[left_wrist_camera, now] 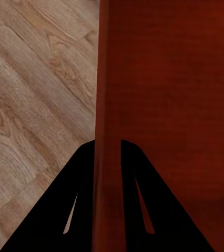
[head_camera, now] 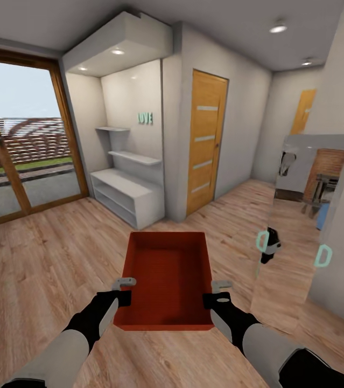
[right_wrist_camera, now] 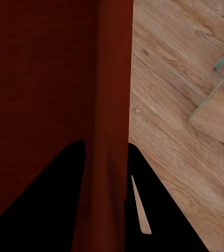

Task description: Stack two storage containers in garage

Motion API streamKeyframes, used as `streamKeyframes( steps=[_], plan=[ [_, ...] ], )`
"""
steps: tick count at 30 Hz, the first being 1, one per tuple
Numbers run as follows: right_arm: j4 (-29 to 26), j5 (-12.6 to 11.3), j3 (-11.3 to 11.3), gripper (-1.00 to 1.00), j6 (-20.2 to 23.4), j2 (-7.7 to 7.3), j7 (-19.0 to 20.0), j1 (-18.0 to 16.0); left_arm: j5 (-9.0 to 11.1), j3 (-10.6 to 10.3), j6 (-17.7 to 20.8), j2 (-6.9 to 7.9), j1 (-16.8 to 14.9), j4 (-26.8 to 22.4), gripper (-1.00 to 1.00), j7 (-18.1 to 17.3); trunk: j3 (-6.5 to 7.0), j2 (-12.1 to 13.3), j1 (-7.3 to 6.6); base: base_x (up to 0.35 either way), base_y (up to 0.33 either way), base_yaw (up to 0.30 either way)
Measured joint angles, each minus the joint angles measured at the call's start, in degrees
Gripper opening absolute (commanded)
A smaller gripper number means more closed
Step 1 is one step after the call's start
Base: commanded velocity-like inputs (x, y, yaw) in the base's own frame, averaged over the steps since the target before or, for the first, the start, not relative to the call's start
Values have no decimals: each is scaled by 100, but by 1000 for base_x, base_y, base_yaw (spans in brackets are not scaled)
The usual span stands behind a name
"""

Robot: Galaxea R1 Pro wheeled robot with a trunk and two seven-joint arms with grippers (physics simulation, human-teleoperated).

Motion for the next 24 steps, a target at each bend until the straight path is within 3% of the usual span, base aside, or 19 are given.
streamKeyframes(
  steps=[24],
  plan=[
    [0, -3, 2, -100, 0, 4, -8, 0, -7, 5, 2, 2, 0, -1, -100, -8, 0, 0, 0, 323, 0, 0]
  ],
)
